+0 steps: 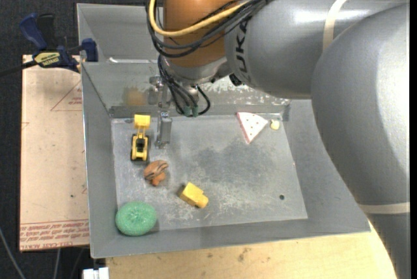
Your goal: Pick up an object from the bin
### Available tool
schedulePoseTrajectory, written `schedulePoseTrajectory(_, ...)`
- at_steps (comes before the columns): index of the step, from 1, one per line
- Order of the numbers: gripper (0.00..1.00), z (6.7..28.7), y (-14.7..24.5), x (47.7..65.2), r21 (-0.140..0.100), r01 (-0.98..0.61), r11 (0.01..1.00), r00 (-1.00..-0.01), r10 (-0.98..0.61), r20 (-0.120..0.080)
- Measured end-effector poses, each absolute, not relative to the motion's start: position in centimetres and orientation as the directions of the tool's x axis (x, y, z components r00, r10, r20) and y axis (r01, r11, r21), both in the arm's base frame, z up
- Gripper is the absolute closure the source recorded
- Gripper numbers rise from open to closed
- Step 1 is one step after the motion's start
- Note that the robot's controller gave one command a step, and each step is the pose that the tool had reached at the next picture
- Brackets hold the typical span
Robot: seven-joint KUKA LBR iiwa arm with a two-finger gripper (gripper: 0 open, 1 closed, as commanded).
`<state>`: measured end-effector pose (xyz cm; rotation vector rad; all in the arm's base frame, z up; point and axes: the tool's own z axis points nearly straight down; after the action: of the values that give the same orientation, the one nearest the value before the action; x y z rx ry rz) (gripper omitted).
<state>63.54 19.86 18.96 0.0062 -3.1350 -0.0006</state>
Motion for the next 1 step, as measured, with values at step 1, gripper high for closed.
schedulePoseTrajectory(1,0.00,19.50,19.76,63.72,0.002,-0.001,1.000,-1.000,-0.001,-0.001)
